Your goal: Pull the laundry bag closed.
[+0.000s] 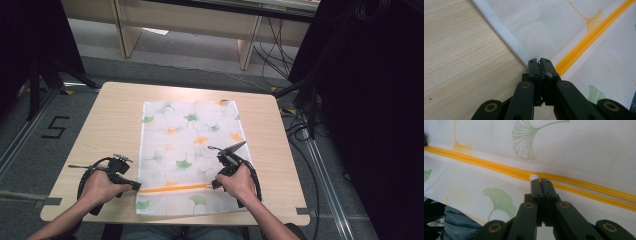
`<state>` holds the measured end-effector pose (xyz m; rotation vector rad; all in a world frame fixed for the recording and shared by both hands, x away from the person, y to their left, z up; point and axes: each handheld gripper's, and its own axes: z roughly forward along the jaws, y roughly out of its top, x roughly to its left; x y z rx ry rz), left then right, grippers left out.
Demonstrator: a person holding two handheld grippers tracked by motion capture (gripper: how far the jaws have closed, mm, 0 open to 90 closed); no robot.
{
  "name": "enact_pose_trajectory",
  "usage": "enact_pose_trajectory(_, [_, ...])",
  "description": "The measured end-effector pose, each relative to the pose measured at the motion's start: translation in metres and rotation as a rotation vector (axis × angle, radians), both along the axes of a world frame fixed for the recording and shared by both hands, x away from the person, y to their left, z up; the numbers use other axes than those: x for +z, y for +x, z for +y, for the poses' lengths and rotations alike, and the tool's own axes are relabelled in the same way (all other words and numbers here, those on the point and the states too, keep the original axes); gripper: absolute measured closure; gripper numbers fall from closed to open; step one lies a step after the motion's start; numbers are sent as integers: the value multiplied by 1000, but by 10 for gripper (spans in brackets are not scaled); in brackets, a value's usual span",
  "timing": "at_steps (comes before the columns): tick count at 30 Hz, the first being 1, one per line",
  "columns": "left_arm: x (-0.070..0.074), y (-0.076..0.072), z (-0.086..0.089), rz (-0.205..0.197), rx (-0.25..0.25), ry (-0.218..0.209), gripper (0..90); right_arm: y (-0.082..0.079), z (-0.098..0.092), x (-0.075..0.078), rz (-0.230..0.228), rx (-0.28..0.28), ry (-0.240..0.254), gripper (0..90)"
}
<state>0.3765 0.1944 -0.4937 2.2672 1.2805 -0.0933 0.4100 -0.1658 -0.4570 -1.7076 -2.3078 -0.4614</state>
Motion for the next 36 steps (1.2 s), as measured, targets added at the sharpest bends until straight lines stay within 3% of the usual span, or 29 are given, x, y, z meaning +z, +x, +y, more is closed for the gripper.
enact_pose_trajectory(4, [0,0,0,-1,0,1,878,-2,-1,0,-13,-31,6,900])
enact_pose_trajectory(6, [0,0,0,-1,0,1,878,-1,-2,1,11,-23,11,900])
enact_pose_trajectory(7, [0,0,0,0,0,0,878,0,-4,0,-6,-2,11,900])
enact_pose_trajectory(8, [0,0,0,1,0,0,878,-1,-3,1,-13,-26,-3,900])
enact_pose_trajectory(13, [0,0,0,0,0,0,878,0,-7,2,3,-20,-2,900])
enact_pose_trajectory(16, [0,0,0,1,-1,0,878,-1,-8,3,-23,-25,-37,900])
enact_pose_trajectory(18, [0,1,0,2,-2,-2,878,3,-19,-1,-57,36,34,900])
enact_pose_trajectory(19, [0,1,0,2,-2,-2,878,3,-19,-1,-57,36,34,900])
enact_pose_trajectory(20, [0,1,0,4,-2,-1,878,1,-14,5,10,-36,11,900])
enact_pose_trajectory(22, [0,0,0,-4,0,-2,878,1,-11,8,-2,-25,4,900])
enact_pose_trajectory(24, [0,1,0,0,-3,-2,878,3,-11,7,-37,-50,5,900])
enact_pose_trajectory(27, [0,1,0,2,-5,-2,878,6,-16,7,-14,-56,3,900])
enact_pose_trajectory(30, [0,1,0,0,-7,-3,878,7,-17,5,-22,-63,7,900])
enact_pose_trajectory(31, [0,0,-1,-4,-6,2,878,8,-16,1,2,-50,25,899])
enact_pose_trajectory(34, [0,0,-1,-6,-7,4,878,6,-13,-4,3,-59,23,848])
enact_pose_trajectory(36, [0,0,-1,-6,-7,3,878,6,-12,-8,37,-65,35,809])
